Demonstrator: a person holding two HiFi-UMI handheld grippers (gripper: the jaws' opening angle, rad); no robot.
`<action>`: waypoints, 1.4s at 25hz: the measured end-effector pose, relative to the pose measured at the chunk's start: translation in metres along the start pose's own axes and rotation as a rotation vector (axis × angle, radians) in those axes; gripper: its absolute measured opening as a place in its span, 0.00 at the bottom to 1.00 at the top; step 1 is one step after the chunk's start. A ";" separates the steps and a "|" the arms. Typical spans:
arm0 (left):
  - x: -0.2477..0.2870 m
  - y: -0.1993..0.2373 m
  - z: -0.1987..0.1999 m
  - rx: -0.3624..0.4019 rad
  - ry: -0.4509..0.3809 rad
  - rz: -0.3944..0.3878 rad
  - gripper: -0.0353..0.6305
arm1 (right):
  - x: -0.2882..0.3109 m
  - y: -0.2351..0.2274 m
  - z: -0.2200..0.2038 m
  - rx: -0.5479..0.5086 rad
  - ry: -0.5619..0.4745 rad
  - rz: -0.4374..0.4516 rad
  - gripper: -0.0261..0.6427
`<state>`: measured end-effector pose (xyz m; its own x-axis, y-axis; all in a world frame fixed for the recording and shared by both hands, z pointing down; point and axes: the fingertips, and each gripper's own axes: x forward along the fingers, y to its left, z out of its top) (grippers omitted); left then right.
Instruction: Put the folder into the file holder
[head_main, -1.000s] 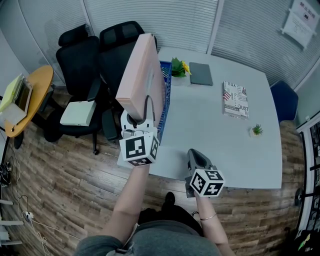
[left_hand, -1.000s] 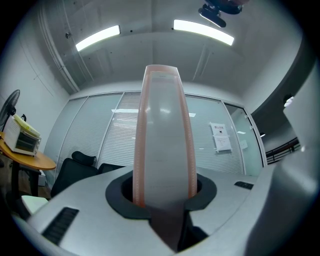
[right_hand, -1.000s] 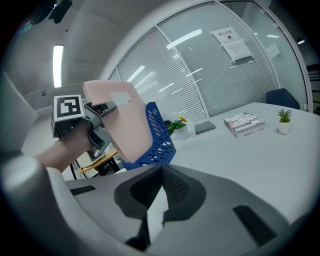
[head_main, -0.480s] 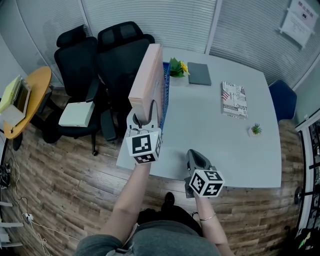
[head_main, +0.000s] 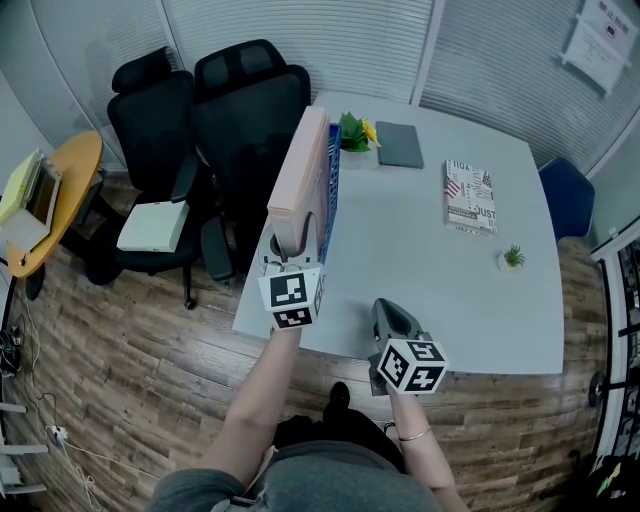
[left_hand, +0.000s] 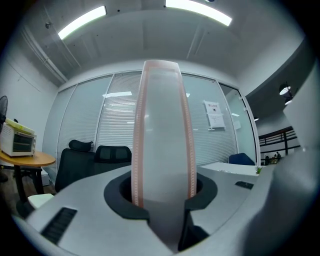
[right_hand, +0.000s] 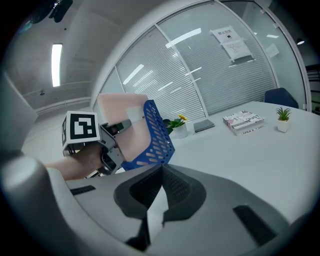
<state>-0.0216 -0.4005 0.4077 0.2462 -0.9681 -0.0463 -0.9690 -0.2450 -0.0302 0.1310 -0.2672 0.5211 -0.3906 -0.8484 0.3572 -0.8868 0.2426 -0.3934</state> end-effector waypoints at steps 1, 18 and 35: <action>-0.001 0.000 -0.003 0.003 0.008 -0.002 0.29 | 0.000 0.001 0.000 -0.001 0.001 0.001 0.05; -0.006 0.001 -0.028 0.027 0.120 -0.028 0.33 | -0.001 0.012 -0.003 -0.004 0.003 0.017 0.05; -0.045 0.004 -0.083 -0.067 0.308 -0.074 0.39 | -0.007 0.023 -0.012 -0.017 0.013 0.044 0.05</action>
<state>-0.0381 -0.3621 0.4923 0.3087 -0.9155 0.2581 -0.9504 -0.3080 0.0444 0.1106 -0.2507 0.5197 -0.4324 -0.8305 0.3512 -0.8727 0.2877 -0.3944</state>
